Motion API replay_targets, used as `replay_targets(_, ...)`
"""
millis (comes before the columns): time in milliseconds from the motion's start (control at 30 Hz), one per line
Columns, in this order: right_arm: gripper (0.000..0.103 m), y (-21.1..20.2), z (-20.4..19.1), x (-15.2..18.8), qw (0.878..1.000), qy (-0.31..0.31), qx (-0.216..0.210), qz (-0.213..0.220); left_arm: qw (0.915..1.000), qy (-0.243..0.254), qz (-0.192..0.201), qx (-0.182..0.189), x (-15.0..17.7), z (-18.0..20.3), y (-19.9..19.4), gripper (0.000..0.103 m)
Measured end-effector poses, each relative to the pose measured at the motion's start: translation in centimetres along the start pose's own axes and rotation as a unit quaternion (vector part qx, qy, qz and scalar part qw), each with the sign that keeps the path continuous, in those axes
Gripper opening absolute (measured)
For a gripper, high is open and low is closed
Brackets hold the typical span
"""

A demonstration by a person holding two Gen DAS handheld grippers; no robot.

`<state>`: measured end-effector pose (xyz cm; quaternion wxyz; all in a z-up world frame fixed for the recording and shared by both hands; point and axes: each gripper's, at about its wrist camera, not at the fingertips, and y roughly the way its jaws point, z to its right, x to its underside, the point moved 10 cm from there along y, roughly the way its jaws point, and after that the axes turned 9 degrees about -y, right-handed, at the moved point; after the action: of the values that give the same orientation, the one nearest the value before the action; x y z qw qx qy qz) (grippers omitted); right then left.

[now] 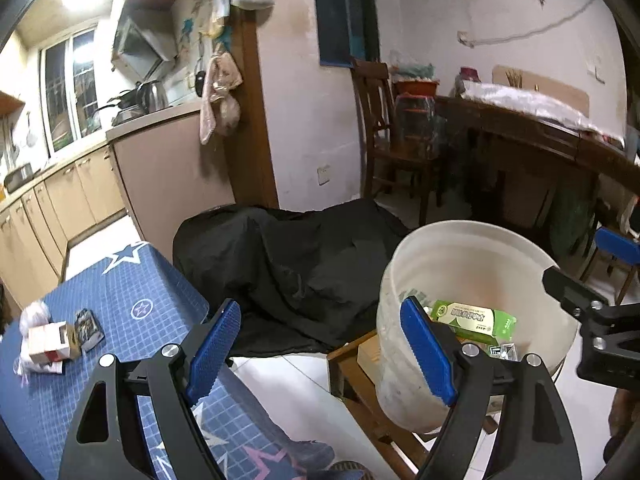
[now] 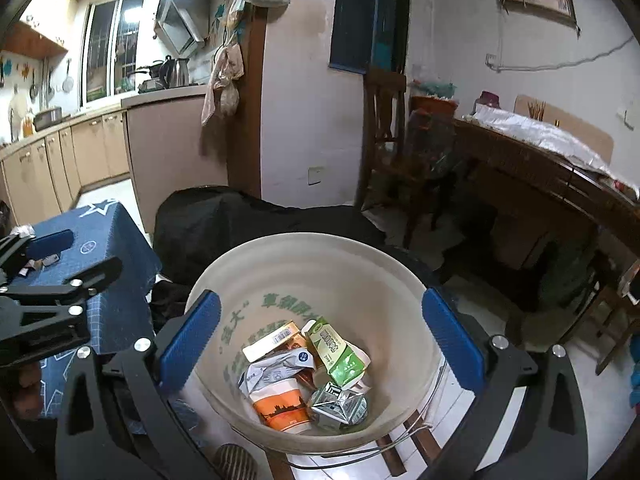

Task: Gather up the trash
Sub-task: 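Move both open tools back over the table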

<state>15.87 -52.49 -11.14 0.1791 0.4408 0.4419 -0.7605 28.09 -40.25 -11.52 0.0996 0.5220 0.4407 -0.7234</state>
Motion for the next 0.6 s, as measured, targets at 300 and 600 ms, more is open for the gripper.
replay_targets(300, 0.098, -0.3, -2.9, -1.0, 0.999, -0.032, 0.008, -0.003, 0.9997, -0.017, -0.001, -0.019, 1.0, -3.6, -1.9, 0.083)
replay_targets(600, 0.098, -1.6, -6.2, -2.5, 0.997, -0.075, 0.011, 0.017, 0.9975, -0.059, 0.003, -0.04, 1.0, -7.4, -3.6, 0.083)
